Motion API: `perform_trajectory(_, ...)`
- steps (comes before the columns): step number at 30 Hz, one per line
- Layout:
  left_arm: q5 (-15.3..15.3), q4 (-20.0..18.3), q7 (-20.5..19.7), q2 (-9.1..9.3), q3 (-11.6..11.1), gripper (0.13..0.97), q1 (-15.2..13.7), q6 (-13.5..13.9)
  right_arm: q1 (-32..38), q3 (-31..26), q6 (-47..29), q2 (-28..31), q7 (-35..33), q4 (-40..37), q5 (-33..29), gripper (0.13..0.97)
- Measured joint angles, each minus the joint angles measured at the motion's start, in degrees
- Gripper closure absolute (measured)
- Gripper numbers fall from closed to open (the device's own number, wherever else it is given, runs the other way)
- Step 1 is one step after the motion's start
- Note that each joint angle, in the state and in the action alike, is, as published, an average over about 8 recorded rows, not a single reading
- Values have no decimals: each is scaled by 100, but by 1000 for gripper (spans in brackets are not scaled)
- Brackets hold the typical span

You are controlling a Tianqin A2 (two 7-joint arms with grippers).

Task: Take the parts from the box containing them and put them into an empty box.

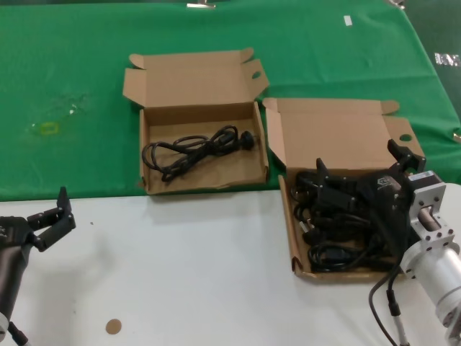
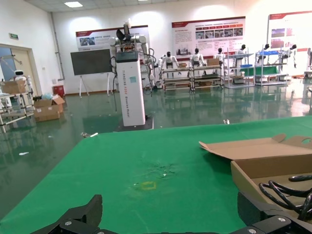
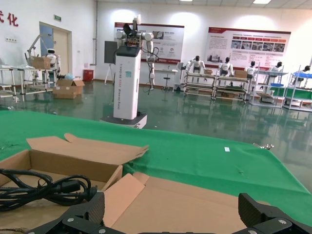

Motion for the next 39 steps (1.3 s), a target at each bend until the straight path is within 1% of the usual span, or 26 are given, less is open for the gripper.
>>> perform_trajectory(39, 0, 0, 0, 0, 0, 132, 0, 0, 0, 0, 0, 0, 0, 0, 0, 129)
